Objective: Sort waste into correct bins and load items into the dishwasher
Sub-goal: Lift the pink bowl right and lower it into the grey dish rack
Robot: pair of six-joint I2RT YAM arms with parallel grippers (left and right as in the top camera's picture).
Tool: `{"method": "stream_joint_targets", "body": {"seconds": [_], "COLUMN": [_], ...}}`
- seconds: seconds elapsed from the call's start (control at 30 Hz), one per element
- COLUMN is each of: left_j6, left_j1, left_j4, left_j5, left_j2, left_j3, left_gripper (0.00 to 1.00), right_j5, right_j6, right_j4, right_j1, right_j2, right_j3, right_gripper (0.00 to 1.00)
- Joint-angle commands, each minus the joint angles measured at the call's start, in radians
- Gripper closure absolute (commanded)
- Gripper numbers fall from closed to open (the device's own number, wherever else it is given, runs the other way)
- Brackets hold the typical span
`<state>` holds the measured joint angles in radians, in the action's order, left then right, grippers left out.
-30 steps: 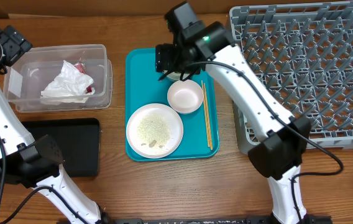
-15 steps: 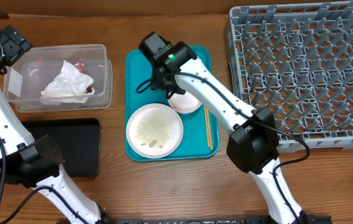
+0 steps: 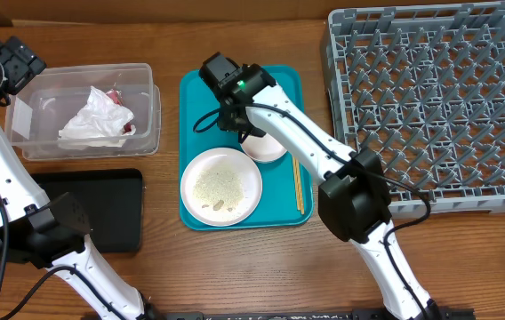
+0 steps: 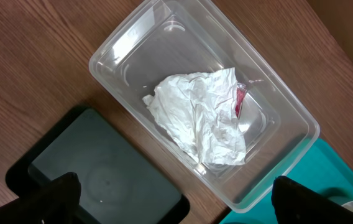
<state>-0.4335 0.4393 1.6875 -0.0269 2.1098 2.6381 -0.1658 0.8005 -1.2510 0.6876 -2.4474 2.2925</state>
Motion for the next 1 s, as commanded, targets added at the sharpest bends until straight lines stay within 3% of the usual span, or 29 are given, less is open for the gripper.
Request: {"method": "stream_joint_targets", "body": {"seconds": [0.0,0.37,0.67,0.83,0.97], "left_j6": [0.019,0.019,0.019,0.019,0.019], "left_j1": [-0.001,-0.001,-0.001,-0.001,-0.001], "left_j4": [0.002,0.002,0.002,0.002,0.002], "left_j5": [-0.006,-0.006,-0.006,-0.006,-0.006], "left_j2": [0.005,0.005,0.005,0.005,0.005], "left_j3": [0.000,0.000,0.000,0.000,0.000], "left_gripper": [0.00,0.00,0.00,0.00,0.00], "right_j5": [-0.024,-0.032,-0.028,0.000,0.045], "right_j6": [0.015,0.011,0.011,0.011,0.011], "right_j4": [0.010,-0.007,-0.053,-0.058,-0.069], "right_j1": [-0.002,-0.002,-0.003,-0.002,-0.004], "right_j2": [-0.026,-0.064,-0.056,-0.037,-0.014], "right_j3": [0.011,0.004,0.021,0.028,0.047], "right_gripper": [0.49,0.54,0.76,0.76,0.96]}}
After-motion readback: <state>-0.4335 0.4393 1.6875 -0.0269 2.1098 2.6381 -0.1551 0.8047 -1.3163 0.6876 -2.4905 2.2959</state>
